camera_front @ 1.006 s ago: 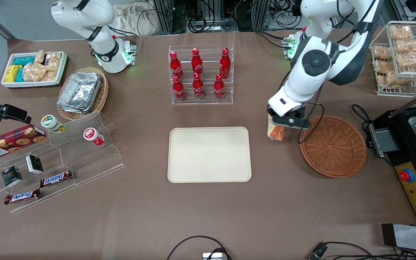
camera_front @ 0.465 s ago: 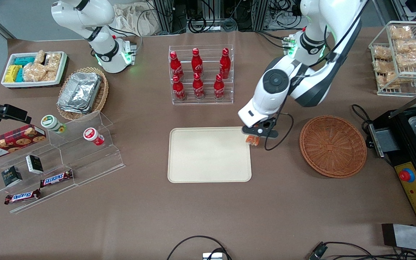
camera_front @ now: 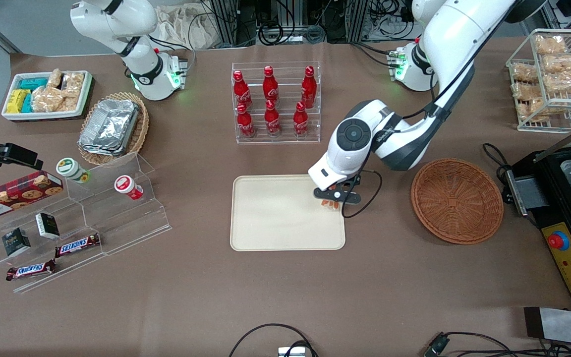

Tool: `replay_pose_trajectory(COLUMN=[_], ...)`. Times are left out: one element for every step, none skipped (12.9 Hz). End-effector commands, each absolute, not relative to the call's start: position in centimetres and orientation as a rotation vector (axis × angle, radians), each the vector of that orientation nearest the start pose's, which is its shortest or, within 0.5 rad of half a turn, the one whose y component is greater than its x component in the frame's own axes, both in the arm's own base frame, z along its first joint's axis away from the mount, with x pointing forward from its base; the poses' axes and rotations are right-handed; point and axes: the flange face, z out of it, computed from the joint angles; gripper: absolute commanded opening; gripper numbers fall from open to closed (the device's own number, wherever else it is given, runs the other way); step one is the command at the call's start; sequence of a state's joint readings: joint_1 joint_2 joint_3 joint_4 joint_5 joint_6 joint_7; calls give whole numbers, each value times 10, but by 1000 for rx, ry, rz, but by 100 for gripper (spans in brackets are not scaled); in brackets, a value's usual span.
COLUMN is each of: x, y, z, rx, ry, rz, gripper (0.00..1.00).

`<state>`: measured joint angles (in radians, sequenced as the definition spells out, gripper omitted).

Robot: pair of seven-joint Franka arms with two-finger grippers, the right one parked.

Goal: Place sandwich from basket to tray
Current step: 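Lift the sandwich and carry it with the left gripper over the cream tray, then lower the sandwich onto the tray and open the left gripper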

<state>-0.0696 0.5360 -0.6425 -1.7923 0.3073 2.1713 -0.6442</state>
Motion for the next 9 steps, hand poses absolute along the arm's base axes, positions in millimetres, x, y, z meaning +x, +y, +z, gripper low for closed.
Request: replay_pose_trajectory(x=[536, 537, 537, 541, 545, 546, 546, 546, 546], y=[-393, -398, -406, -409, -409, -410, -410, -410, -409], z=[289, 284, 278, 272, 269, 264, 262, 260, 254], rx=[-3146, -3143, -3129, -3126, -3132, -3134, -3134, -3134, -3126], ry=[281, 293, 315, 308, 301, 299, 300, 300, 309], rz=[97, 107, 119, 133, 138, 149, 154, 159, 162], gripper=[18, 18, 18, 18, 18, 18, 18, 18, 18])
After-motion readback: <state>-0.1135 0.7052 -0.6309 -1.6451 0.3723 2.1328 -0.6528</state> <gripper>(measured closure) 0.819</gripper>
